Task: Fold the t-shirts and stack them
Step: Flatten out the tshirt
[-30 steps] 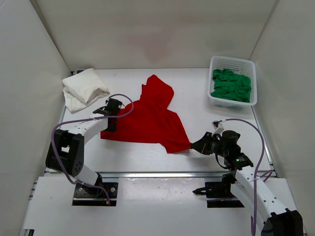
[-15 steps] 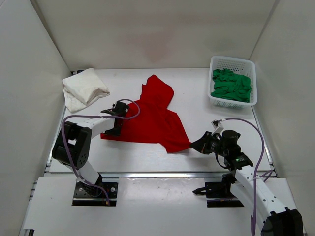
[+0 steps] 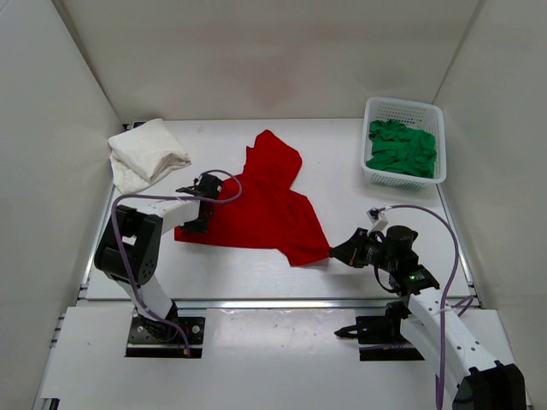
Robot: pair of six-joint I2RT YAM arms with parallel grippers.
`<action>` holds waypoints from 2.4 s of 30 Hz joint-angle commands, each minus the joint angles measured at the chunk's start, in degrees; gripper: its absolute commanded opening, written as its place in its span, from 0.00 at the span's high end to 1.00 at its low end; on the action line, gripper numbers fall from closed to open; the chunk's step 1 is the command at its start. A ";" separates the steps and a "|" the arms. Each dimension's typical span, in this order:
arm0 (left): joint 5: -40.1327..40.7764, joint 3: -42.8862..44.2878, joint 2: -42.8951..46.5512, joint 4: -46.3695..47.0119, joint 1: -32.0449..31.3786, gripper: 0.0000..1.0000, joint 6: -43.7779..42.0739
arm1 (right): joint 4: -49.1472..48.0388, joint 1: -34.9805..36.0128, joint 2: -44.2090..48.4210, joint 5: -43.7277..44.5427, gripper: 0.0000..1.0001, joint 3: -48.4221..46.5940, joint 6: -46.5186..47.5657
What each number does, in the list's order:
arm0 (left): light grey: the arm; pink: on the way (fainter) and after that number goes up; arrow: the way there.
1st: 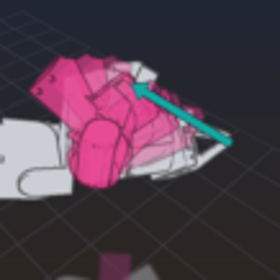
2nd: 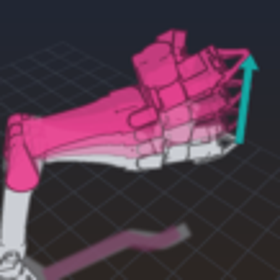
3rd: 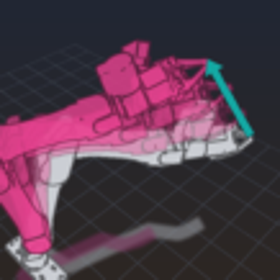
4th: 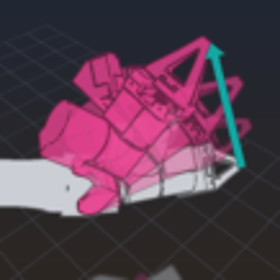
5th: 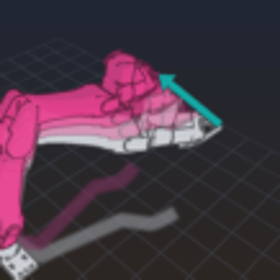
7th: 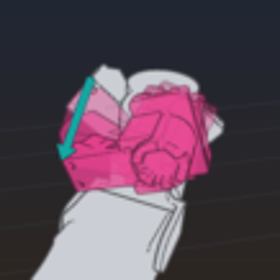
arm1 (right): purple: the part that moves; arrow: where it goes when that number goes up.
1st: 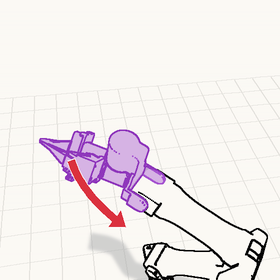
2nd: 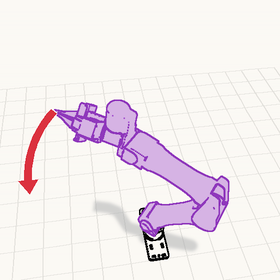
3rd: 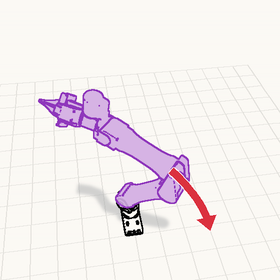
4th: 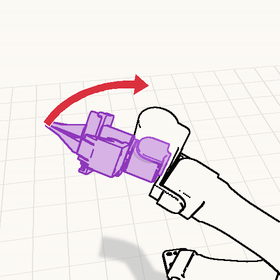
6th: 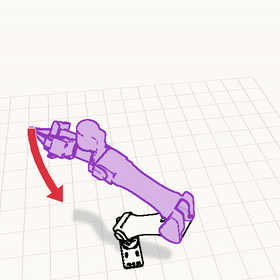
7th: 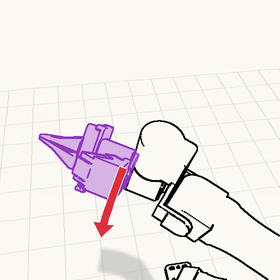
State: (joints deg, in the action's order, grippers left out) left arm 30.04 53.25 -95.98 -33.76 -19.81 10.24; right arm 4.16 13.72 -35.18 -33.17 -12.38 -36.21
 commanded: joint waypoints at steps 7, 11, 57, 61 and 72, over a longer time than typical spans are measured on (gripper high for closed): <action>1.87 2.99 -1.49 1.24 0.21 0.75 -0.92 | -1.79 -1.23 1.52 -1.37 1.00 0.08 0.78; -1.02 3.17 0.79 1.07 2.58 0.98 0.48 | -1.88 -1.50 1.69 -1.46 1.00 0.43 0.78; -3.32 -3.42 4.32 5.72 3.73 0.57 -0.75 | -0.56 -0.80 1.52 -1.64 1.00 -0.89 1.84; -2.97 -2.46 2.38 5.37 3.82 0.68 -0.05 | -0.30 -0.80 1.78 -1.82 1.00 -1.50 2.01; -13.50 -3.16 9.40 5.55 11.28 0.95 1.45 | 1.45 -0.97 1.78 -1.46 1.00 -1.59 2.45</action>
State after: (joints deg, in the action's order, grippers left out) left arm 21.23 49.78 -92.03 -28.29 -10.90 11.03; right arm 6.44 12.71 -33.78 -34.54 -12.34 -34.50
